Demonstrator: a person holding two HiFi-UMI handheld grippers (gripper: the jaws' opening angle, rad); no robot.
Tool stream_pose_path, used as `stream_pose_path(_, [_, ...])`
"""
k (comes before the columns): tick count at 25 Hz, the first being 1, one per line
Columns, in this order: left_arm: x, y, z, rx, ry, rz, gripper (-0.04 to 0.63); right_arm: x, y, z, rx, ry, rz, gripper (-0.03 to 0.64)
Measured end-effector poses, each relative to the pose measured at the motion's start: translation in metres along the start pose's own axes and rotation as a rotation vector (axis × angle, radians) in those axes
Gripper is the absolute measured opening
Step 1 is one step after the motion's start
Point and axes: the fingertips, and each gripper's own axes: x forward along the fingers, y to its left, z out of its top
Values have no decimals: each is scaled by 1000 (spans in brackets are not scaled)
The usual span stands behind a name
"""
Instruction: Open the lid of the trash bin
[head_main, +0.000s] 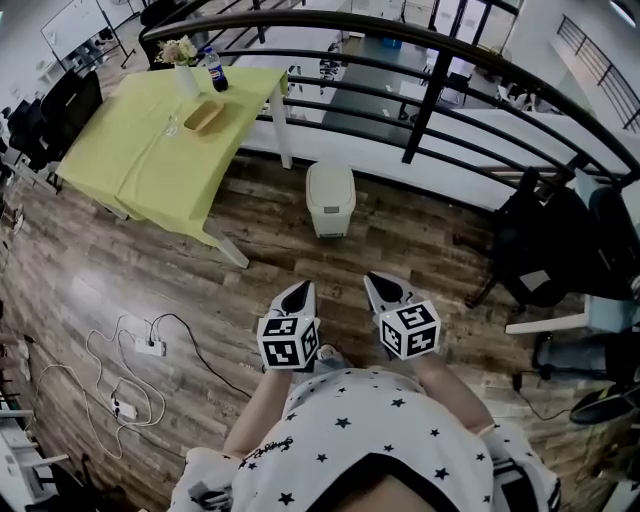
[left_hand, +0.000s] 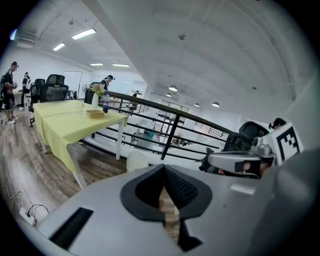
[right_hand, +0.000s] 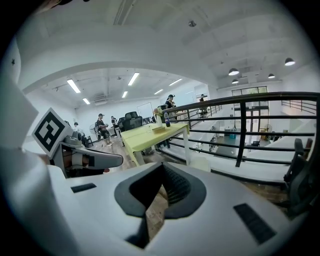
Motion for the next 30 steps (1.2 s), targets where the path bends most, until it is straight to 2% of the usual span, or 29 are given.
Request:
stream_pose_path(16, [12, 47, 21, -11, -3, -13, 12, 44, 19, 14, 9, 7, -5, -6])
stream_pose_path(25, [33, 53, 21, -36, 15, -5, 12, 63, 3, 18, 23, 17, 2, -6])
stream_pose_path(30, [57, 62, 36, -41, 13, 2, 12, 91, -17, 31, 31, 11, 13, -8])
